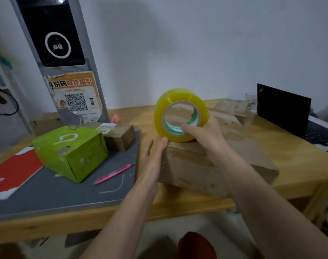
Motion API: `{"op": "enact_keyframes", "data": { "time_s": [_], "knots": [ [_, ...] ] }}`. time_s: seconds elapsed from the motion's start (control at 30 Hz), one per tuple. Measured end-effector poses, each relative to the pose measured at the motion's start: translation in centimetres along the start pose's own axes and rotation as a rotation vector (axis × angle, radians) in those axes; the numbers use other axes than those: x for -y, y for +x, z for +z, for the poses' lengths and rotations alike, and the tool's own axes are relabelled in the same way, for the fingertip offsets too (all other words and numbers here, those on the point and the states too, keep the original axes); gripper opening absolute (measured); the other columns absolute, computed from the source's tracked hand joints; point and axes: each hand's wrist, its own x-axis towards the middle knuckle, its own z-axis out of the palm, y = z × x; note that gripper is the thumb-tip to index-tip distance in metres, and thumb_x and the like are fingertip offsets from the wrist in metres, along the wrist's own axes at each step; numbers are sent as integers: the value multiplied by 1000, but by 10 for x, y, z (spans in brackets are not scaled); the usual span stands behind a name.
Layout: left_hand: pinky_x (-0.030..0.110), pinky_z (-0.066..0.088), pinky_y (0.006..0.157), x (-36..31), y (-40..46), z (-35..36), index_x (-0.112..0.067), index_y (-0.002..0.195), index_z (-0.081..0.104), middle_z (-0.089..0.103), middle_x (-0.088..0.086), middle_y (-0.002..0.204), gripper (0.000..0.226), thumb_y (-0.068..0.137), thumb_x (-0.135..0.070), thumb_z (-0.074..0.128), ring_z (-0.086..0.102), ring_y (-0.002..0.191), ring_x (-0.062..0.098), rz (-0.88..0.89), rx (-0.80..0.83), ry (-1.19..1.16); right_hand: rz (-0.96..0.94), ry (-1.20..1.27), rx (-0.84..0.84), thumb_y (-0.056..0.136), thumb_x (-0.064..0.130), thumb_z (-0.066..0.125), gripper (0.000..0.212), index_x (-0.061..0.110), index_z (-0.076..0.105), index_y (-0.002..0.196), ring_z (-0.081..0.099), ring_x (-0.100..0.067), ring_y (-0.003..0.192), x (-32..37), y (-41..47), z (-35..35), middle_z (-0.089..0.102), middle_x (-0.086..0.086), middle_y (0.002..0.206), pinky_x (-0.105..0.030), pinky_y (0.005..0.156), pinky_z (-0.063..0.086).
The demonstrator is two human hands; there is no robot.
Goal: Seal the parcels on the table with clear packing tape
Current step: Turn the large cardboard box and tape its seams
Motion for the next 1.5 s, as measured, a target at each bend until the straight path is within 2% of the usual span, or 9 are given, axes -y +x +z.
{"op": "enact_keyframes", "data": {
  "time_s": [0.13,0.33,0.63,0.73,0.9,1.1,1.23,1.37,1.5],
  "knots": [
    [45,41,109,21,12,-7,-42,130,61,65,-11,128,97,45,-91,63,58,121,16,-1,23,19,18,-86,40,75,19,79,49,16,58,119,61,-19,104,-11,-1,12,65,-3,112,-38,90,52],
    [48,39,112,40,36,-28,-33,129,64,67,-5,129,92,54,-84,63,59,123,19,-5,36,18,50,-138,89,86,15,69,32,15,50,111,57,-23,104,-18,-2,35,59,-7,112,-39,88,50],
    [27,38,97,36,36,-48,-39,120,60,60,-16,125,22,100,-43,51,51,123,8,156,136,391,61,-171,114,89,13,62,26,10,51,112,54,-22,95,-29,-6,52,58,-6,106,-32,71,42],
    [24,45,91,29,39,-54,-35,133,54,66,-15,124,50,87,-30,72,59,119,8,148,300,215,47,-166,98,88,14,61,24,11,52,110,55,-20,90,-31,-6,53,59,-5,100,-28,66,43],
    [37,45,106,31,53,-62,-44,135,50,62,-14,132,78,66,-53,84,57,124,12,82,372,236,16,-171,126,90,14,60,25,11,50,113,51,-13,86,-31,-8,49,56,-3,100,-20,63,41],
    [49,31,117,21,68,-68,-82,96,45,43,-13,146,51,55,-79,76,37,140,13,203,375,525,-6,-189,168,89,8,58,27,14,45,112,50,-8,82,-29,-4,40,52,3,93,-22,63,40],
    [53,37,112,24,69,-72,-62,117,51,47,-5,142,67,58,-82,74,43,135,21,224,415,525,-15,-294,166,84,7,60,30,11,52,113,58,-15,86,-27,5,2,59,-1,93,-30,67,46],
    [51,41,109,23,65,-70,-61,116,51,46,-9,140,66,58,-80,73,48,130,19,237,432,524,-24,-317,96,77,6,64,22,23,54,84,60,-17,79,-23,8,-43,60,-1,84,-37,70,48],
    [50,34,114,14,65,-68,-57,117,51,41,-10,146,66,60,-81,72,39,138,18,248,423,644,36,-239,43,80,17,69,30,26,60,107,65,-20,94,-33,1,-46,67,-1,101,-45,85,55]
  ]
}}
